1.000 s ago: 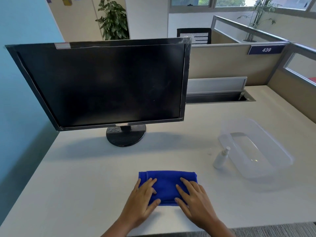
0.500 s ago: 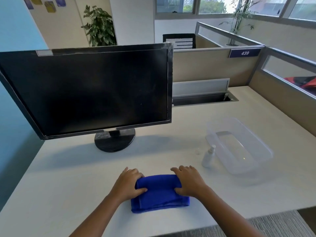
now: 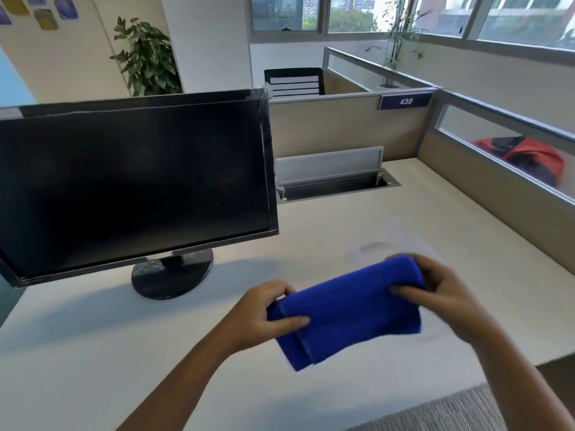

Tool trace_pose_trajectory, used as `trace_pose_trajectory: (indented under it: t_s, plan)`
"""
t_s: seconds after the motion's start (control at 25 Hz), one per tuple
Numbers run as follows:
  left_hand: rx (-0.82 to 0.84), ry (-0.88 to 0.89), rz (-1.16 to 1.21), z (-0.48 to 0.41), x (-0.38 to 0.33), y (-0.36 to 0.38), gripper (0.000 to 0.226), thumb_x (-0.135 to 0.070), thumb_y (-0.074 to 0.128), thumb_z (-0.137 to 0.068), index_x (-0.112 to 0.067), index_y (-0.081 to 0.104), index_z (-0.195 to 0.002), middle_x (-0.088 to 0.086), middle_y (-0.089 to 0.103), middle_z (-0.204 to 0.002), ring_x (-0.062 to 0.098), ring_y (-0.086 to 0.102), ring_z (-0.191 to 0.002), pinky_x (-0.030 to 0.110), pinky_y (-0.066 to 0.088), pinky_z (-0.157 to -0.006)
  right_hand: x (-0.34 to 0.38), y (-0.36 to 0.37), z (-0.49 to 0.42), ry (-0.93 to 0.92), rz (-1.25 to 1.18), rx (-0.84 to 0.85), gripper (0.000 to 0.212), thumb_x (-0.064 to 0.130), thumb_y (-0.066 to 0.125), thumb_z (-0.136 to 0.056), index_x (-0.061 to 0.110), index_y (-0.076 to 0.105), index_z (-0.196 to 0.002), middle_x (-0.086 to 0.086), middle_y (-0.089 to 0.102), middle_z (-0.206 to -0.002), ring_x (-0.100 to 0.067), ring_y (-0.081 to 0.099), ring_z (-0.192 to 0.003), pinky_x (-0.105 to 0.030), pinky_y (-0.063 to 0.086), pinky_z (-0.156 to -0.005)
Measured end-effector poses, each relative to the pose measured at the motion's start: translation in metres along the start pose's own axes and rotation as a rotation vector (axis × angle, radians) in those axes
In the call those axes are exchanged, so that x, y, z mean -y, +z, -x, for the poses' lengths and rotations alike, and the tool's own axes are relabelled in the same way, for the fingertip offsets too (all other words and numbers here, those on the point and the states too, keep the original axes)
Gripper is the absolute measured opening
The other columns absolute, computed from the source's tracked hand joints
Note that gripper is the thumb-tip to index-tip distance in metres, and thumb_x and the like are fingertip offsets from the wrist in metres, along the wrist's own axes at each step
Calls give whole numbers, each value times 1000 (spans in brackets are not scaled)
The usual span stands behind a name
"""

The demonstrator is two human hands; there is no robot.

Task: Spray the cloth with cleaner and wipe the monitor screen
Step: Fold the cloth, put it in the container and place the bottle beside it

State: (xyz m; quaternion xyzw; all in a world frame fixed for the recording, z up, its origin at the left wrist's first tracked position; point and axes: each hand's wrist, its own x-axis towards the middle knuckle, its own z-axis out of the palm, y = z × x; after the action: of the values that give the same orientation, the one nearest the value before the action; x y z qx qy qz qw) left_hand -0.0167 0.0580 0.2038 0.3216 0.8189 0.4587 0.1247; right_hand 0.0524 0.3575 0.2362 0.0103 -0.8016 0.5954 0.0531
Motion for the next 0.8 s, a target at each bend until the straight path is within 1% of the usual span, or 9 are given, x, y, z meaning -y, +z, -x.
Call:
trace_pose_trajectory:
  t_s: [0.08, 0.2, 0.28, 0.32, 0.4, 0.48, 0.64, 0.72, 0.8]
  plan:
    - [-33, 70, -3, -39, -28, 16, 29, -43, 68, -83, -24, 60, -104, -13, 62, -91, 10, 59, -81, 18, 48, -66, 5, -34, -13, -13, 8, -143, 43, -7, 64, -82, 25, 61, -111, 10, 71, -101, -8, 65, -93, -21, 53, -77]
    - [-18, 125, -91, -99, -58, 47, 43, -37, 62, -90, -31, 46, -129, -11, 60, -99, 9, 59, -83, 20, 51, -71, -13, -78, -43, 23, 216, -347, 43, 12, 66, -83, 37, 54, -116, 12, 67, -103, -13, 62, -97, -32, 51, -85]
    - [8, 165, -263, -135, -64, 68, 44, -33, 57, -92, -34, 41, -133, -6, 62, -98, 13, 57, -80, 25, 48, -67, -29, -95, -64, 63, 417, -451, 52, 27, 60, -75, 34, 49, -125, 4, 65, -104, -22, 60, -97, -38, 48, -83]
    - [32, 166, -350, -151, -65, 80, 44, -31, 55, -92, -34, 41, -133, -2, 62, -98, 15, 56, -80, 27, 45, -65, -38, -101, -72, 82, 529, -472, 57, 25, 58, -75, 30, 46, -130, -2, 64, -107, -26, 60, -97, -36, 46, -80]
    - [92, 131, -493, -175, -59, 99, 44, -27, 52, -92, -33, 41, -135, 1, 62, -107, 20, 56, -89, 29, 41, -69, -55, -98, -86, 100, 765, -426, 62, 15, 59, -79, 26, 42, -137, -8, 60, -115, -31, 58, -97, -31, 41, -72]
    - [135, 102, -624, -195, -51, 121, 43, -24, 47, -92, -30, 44, -134, -1, 61, -117, 21, 57, -101, 31, 41, -81, -73, -90, -93, 130, 984, -324, 62, 12, 56, -81, 27, 39, -138, -9, 57, -114, -30, 58, -87, -29, 39, -63]
    - [237, -16, -828, -221, -34, 147, 35, -24, 35, -97, -26, 50, -129, 5, 62, -112, 23, 54, -106, 44, 22, -106, -106, -75, -101, 197, 1346, -92, 44, 17, 49, -90, 27, 43, -132, -7, 50, -115, -27, 59, -82, -29, 35, -56]
    - [246, -47, -858, -230, -26, 155, 33, -23, 35, -97, -26, 55, -123, 4, 62, -109, 22, 55, -103, 45, 18, -107, -114, -72, -104, 229, 1452, 12, 31, 18, 49, -91, 20, 48, -122, -8, 49, -114, -27, 55, -73, -29, 33, -52]
    - [248, -63, -874, -238, -19, 160, 29, -22, 40, -96, -24, 60, -117, 4, 62, -108, 22, 56, -99, 37, 28, -98, -120, -72, -108, 257, 1529, 82, 20, 14, 49, -92, 13, 51, -112, -9, 48, -115, -24, 45, -61, -26, 25, -44]
